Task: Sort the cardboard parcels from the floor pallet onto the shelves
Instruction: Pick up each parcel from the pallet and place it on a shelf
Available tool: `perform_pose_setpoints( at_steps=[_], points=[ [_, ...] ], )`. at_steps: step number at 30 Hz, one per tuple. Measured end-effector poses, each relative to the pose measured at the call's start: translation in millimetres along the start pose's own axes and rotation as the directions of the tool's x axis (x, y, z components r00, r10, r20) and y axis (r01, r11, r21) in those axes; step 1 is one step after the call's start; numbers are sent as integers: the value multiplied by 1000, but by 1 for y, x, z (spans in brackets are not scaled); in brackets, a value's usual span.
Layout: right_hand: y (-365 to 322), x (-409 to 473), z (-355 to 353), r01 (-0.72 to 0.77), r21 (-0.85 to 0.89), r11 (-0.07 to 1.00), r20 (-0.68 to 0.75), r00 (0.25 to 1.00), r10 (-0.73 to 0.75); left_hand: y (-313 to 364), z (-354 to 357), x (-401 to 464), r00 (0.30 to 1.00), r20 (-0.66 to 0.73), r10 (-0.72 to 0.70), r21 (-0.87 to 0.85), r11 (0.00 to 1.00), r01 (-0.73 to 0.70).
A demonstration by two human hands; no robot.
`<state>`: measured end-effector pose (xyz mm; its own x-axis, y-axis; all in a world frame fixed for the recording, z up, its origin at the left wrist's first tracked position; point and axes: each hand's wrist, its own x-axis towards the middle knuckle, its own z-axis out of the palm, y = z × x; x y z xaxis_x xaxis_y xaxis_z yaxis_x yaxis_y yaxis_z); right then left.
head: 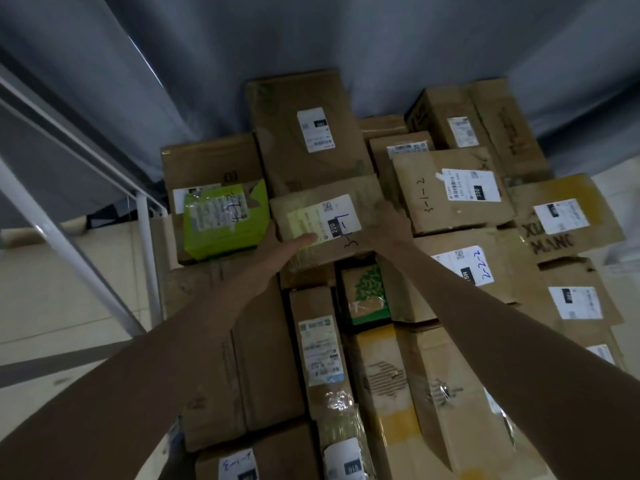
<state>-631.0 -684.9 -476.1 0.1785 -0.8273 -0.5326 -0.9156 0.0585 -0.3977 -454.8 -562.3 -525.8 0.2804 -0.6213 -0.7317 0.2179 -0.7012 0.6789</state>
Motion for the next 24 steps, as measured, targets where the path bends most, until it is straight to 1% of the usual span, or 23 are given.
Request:
perform_pose_setpoints(
  at_steps=[2, 3, 7, 11, 14, 17, 20, 24],
  points=[
    [-5, -4, 1, -16, -18, 1000, 71, 997, 17, -4, -2, -3, 998, 59, -4, 43, 999, 1],
    [-9, -8, 0, -7, -20, 1000, 84, 996, 9, -5, -4, -6, 997, 73, 4, 66, 998, -9],
    [-30, -35, -9, 54, -13, 998, 60, 997, -53, 10, -21, -27, 996, 90, 25, 173, 984, -41],
    [-59, -81, -30, 101, -40, 994, 63, 993, -98, 44, -48, -66, 988, 137, 76, 316, 942, -116],
    [-88, -128, -54, 117, -27, 993, 44, 992, -116, 74, -69, -107, 982, 155, 109, 449, 877, -168],
    [-118, -183, -81, 122, 7, 992, 26, 992, -123, 109, -91, -152, 970, 213, 120, 569, 792, -223],
    [-146, -234, -110, 145, 37, 989, 8, 989, -146, 145, -112, -198, 951, 265, 157, 620, 728, -292],
    [-184, -292, -152, 172, 99, 980, -1, 985, -173, 194, -137, -269, 919, 312, 241, 666, 635, -392]
  ],
)
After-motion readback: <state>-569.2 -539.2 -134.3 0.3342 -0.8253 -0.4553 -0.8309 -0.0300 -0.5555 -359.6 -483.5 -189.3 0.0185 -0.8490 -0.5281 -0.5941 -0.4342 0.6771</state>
